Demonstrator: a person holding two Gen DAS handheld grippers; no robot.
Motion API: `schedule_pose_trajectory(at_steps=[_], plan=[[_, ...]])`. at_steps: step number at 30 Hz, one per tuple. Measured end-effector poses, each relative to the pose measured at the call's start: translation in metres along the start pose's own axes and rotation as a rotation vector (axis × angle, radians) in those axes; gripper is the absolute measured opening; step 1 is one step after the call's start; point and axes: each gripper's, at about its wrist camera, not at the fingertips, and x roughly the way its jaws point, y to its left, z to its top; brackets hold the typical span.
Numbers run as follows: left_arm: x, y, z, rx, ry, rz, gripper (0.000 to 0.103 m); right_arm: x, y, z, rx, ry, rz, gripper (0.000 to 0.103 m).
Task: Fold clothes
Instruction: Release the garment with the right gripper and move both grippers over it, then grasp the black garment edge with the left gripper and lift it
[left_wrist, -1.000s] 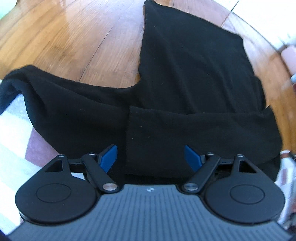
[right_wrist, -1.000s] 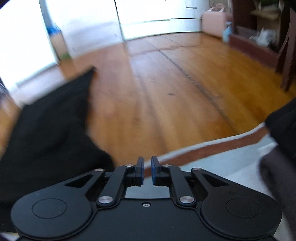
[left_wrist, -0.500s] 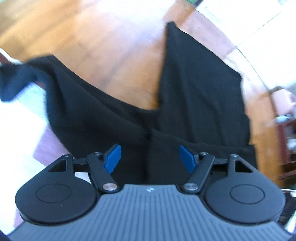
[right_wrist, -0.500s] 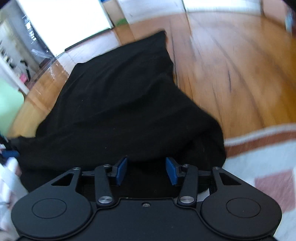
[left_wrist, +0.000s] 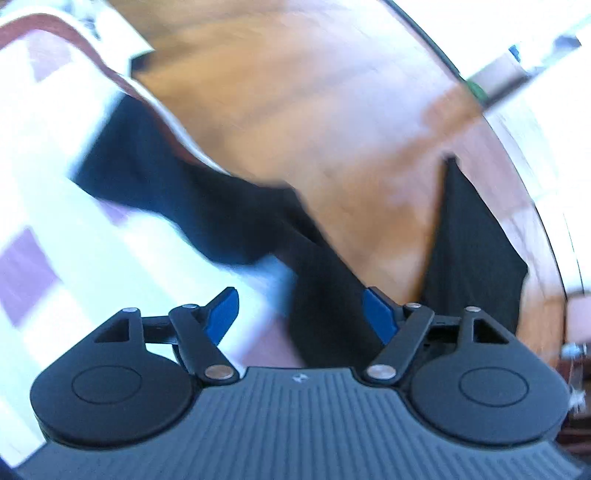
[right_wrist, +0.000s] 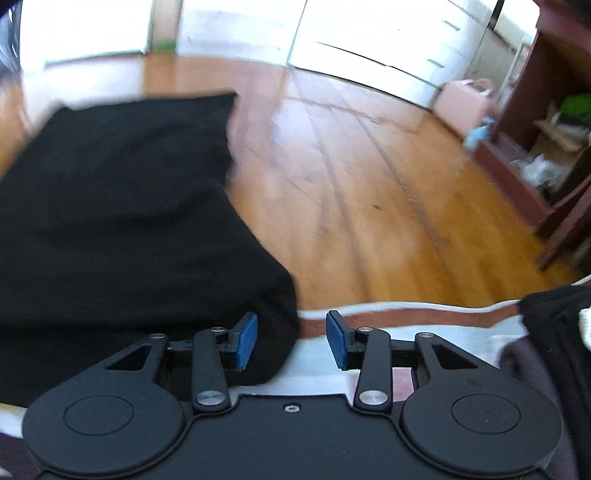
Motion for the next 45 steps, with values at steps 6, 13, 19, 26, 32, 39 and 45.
schedule_pose_trajectory(at_steps=[6,13,19,26,32,39,45], plan=[[0.002,0.065,0.018,-0.072,-0.057,-0.038,0.075,-0.035,0.04,0.014,-0.102,-0.063,0.226,0.048],[0.03,0.072,0.014,-0.191,-0.113,-0.114,0.086,-0.059,0.075,0.005,-0.26,-0.115,0.347,0.049],[0.052,0.055,0.028,-0.131,-0.191,-0.051,0.005,-0.069,0.077,-0.004,-0.353,-0.14,0.335,0.051],[-0.025,-0.014,0.032,0.004,-0.501,-0.02,0.005,-0.049,0.06,-0.008,-0.32,-0.072,0.309,0.052],[-0.064,-0.143,-0.014,0.239,-0.529,-0.206,0.005,-0.037,0.024,0.014,0.07,0.09,0.427,0.052],[0.009,-0.271,-0.129,0.477,-0.061,-0.536,0.026,-0.038,0.026,0.009,0.005,0.06,0.391,0.052],[0.081,-0.273,-0.166,0.615,0.18,-0.366,0.062,-0.033,0.019,-0.004,0.0,0.082,0.411,0.051]])
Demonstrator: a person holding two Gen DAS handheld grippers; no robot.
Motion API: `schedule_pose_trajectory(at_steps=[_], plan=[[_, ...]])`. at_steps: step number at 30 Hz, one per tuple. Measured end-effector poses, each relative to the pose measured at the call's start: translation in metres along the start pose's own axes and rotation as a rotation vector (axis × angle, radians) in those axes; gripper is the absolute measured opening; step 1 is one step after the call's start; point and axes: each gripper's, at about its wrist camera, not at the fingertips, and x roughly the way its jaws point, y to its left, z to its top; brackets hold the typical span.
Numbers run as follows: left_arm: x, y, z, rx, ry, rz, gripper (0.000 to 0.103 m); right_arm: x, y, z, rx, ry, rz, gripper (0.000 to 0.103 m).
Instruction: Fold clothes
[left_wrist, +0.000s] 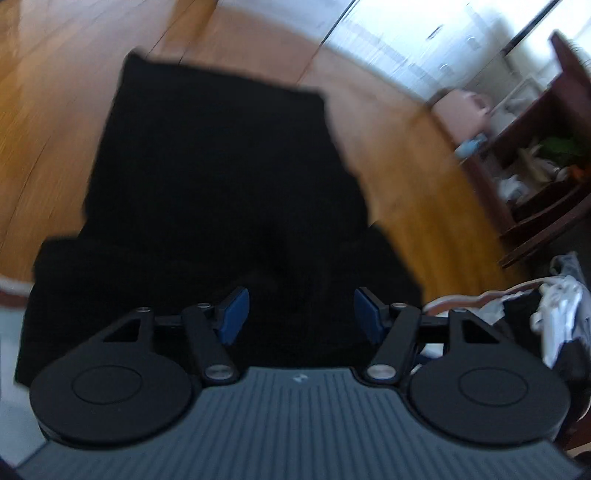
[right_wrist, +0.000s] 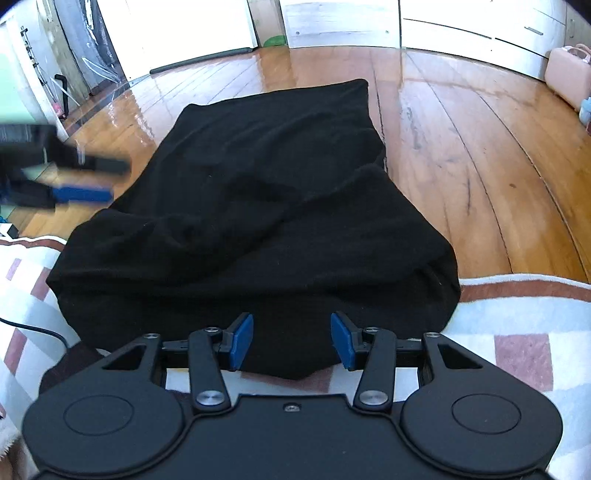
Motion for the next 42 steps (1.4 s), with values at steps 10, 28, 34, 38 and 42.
schedule_pose_trajectory(at_steps=[10,28,34,38,42], plan=[[-0.008,0.102,-0.002,-0.22,0.049,0.304,0.071,0.016,0.009,0.034,-0.029,-0.005,0.108,0.061],[0.021,0.1,-0.029,-0.152,0.12,0.434,0.073,0.014,-0.022,0.07,0.166,-0.352,0.027,0.003],[0.016,0.113,-0.026,-0.22,0.143,0.401,0.073,0.01,-0.066,0.013,0.098,-0.163,-0.202,0.009],[0.005,0.127,-0.022,-0.315,0.111,0.32,0.073,-0.001,-0.104,0.003,0.268,-0.155,-0.105,0.017],[-0.011,0.147,-0.02,-0.414,0.043,0.288,0.073,-0.002,-0.123,0.012,0.396,-0.148,0.038,0.044]])
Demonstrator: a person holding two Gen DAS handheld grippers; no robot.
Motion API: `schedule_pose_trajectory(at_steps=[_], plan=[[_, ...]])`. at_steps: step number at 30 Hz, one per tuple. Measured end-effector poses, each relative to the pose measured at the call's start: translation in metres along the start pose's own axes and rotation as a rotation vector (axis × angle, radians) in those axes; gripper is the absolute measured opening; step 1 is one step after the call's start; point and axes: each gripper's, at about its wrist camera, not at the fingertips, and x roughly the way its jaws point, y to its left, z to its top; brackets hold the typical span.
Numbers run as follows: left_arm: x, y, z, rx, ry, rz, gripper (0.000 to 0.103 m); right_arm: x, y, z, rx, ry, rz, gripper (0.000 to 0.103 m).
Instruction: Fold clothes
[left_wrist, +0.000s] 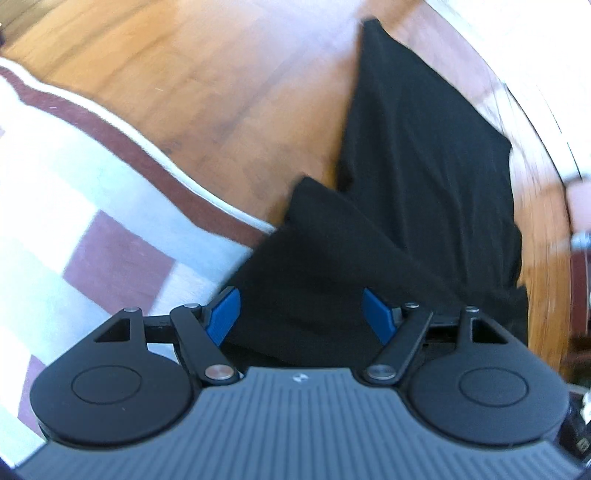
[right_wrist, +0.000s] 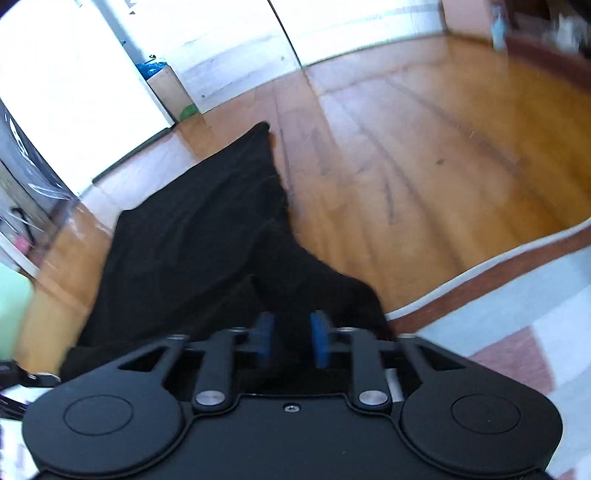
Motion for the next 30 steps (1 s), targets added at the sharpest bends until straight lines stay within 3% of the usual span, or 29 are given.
schedule_pose_trajectory(at_steps=[4,6,7,8,10,12,13,15,17,19,21,23,24,27,30], plan=[[0.0,0.01,0.002,-0.029,-0.019,0.023,0.073,0.026,0.018,0.001,-0.116,0.064,0.035,0.061],[0.002,0.013,0.002,-0.04,-0.016,0.031,0.073,0.039,0.027,-0.006,-0.227,0.095,0.015,0.059],[0.005,0.011,0.0,-0.037,-0.01,0.037,0.073,0.044,0.033,-0.012,-0.302,0.082,-0.001,0.039],[0.008,0.009,-0.001,-0.033,-0.005,0.043,0.073,0.046,0.04,-0.016,-0.387,0.06,-0.016,0.003],[0.01,0.007,0.0,-0.009,0.003,0.052,0.073,0.036,0.058,-0.018,-0.571,-0.037,-0.04,0.004],[0.011,0.002,-0.003,0.021,0.005,0.055,0.073,0.012,0.067,-0.013,-0.608,-0.183,-0.045,0.003],[0.011,-0.003,-0.005,0.049,0.007,0.048,0.073,0.007,0.066,-0.009,-0.592,-0.207,-0.073,0.003],[0.011,-0.011,-0.008,0.097,0.01,0.031,0.073,0.006,0.063,-0.007,-0.594,-0.21,-0.144,0.003],[0.016,-0.016,-0.012,0.117,0.043,0.024,0.073,0.021,0.057,-0.011,-0.643,-0.153,-0.253,0.004],[0.021,-0.02,-0.016,0.136,0.076,0.018,0.075,0.036,0.045,-0.01,-0.596,-0.061,-0.308,0.005],[0.026,-0.021,-0.019,0.14,0.111,0.064,0.075,0.035,0.033,-0.008,-0.517,-0.023,-0.33,0.018],[0.027,-0.018,-0.022,0.13,0.121,0.076,0.075,0.023,0.031,-0.01,-0.419,-0.05,-0.334,0.047],[0.025,-0.016,-0.023,0.122,0.122,0.07,0.075,0.015,0.028,-0.011,-0.367,-0.06,-0.329,0.05],[0.016,-0.012,-0.031,0.075,0.137,-0.022,0.076,-0.014,0.01,-0.027,-0.207,-0.028,-0.159,0.05],[0.016,-0.008,-0.041,0.023,0.193,-0.12,0.081,-0.028,0.0,-0.047,-0.087,0.072,0.015,0.05]])
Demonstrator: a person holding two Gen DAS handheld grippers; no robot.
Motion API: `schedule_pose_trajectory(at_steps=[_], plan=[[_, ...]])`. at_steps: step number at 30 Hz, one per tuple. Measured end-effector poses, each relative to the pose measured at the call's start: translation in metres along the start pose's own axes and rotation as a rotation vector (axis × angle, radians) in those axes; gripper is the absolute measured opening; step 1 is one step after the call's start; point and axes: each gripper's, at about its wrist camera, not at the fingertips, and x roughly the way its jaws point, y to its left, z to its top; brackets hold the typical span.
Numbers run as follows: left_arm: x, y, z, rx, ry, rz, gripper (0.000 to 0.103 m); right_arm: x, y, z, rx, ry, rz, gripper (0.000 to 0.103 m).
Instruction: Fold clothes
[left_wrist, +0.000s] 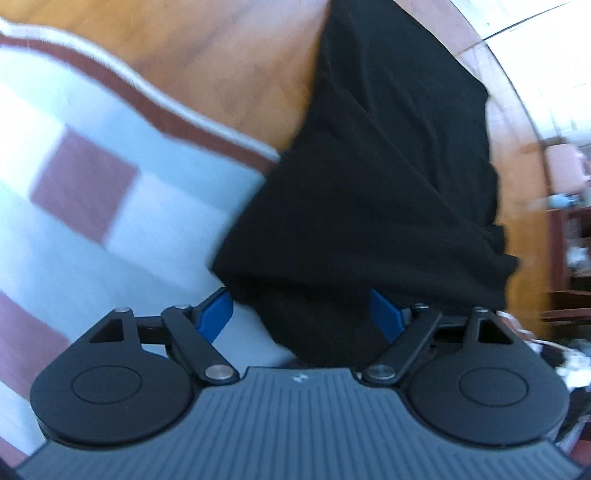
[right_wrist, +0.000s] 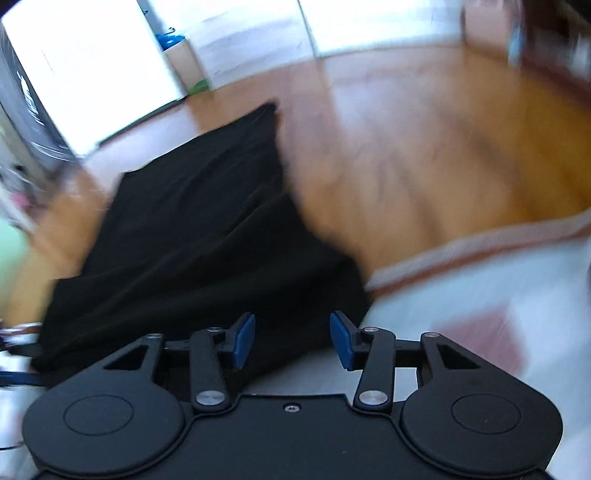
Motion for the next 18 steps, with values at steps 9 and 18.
schedule_pose_trajectory(at_steps=[9,18], plan=[[0.034,-0.009,-0.015,-0.03,0.134,-0.166,0.083,0.024,0.011,-0.037,0.119,0.083,0.184,0.067],[-0.003,-0.074,-0.031,0.377,-0.114,-0.013,0.006,0.033,0.037,-0.014,-0.007,0.002,0.237,0.007]])
